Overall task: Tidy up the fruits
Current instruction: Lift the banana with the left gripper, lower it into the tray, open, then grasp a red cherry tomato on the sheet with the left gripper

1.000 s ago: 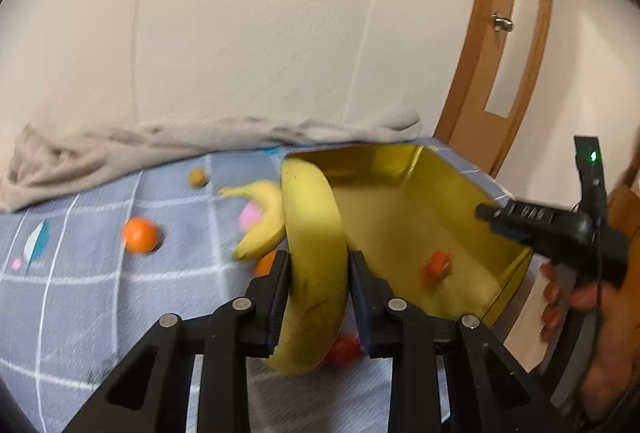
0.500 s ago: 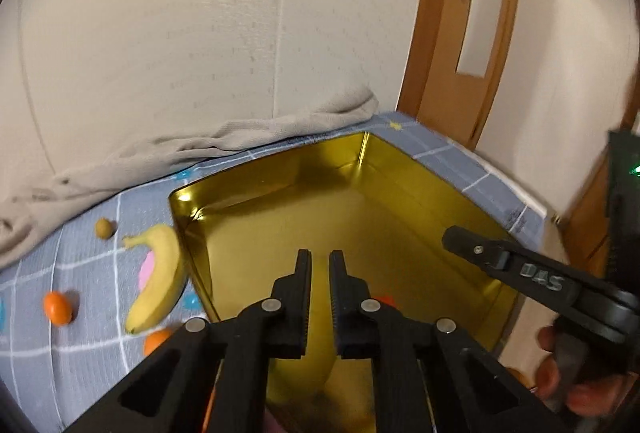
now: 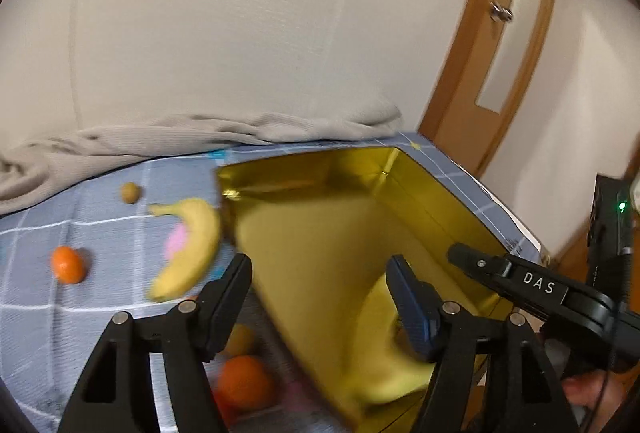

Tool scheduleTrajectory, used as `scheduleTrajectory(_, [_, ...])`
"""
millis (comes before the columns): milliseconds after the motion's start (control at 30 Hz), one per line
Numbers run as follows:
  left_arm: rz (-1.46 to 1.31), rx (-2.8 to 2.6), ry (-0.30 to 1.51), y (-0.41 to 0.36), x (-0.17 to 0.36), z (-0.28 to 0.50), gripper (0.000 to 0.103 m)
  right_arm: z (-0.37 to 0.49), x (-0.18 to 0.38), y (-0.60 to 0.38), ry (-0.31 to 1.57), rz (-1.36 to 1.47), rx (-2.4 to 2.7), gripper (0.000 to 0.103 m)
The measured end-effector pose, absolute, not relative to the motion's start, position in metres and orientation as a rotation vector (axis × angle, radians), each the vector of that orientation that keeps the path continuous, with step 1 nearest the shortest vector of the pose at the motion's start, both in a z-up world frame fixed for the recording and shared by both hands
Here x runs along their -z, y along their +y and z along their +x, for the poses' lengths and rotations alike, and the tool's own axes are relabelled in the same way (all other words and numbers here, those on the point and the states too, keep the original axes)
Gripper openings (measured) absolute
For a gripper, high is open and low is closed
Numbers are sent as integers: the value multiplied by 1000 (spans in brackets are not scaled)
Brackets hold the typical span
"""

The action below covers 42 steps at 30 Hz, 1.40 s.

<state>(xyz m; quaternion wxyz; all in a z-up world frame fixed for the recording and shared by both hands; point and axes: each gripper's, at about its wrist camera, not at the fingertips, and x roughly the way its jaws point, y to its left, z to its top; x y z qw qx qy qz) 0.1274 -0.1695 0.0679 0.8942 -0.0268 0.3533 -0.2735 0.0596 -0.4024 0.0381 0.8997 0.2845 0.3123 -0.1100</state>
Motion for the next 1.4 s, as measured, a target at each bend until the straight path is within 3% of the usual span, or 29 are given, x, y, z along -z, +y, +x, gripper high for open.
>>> scheduleTrajectory(100, [-73, 521, 721, -137, -67, 127, 78, 62, -40, -394, 647, 564, 194, 33])
scheduleTrajectory(433, [-15, 491, 811, -72, -26, 86, 81, 69, -47, -345, 638, 432, -16, 33])
scheduleTrajectory(633, [33, 555, 855, -73, -8, 55, 87, 63, -49, -317, 636, 354, -97, 33])
scheduleTrajectory(867, [133, 585, 826, -96, 4, 51, 85, 65, -44, -292, 665, 280, -131, 33])
scheduleTrajectory(933, [152, 590, 827, -101, 7, 51, 81, 65, -43, -287, 662, 255, -137, 33])
scheduleTrajectory(1000, [172, 602, 832, -105, 11, 52, 69, 63, -43, -283, 658, 233, -138, 33])
scheduleTrajectory(1133, [220, 614, 824, -110, 17, 49, 56, 62, -42, -279, 664, 215, -149, 33])
scheduleTrajectory(1300, [263, 634, 781, -112, 19, 44, 32, 65, -39, -275, 678, 218, -164, 33])
scheduleTrajectory(1400, [271, 645, 777, -111, 18, 42, 27, 66, -38, -271, 684, 206, -169, 33])
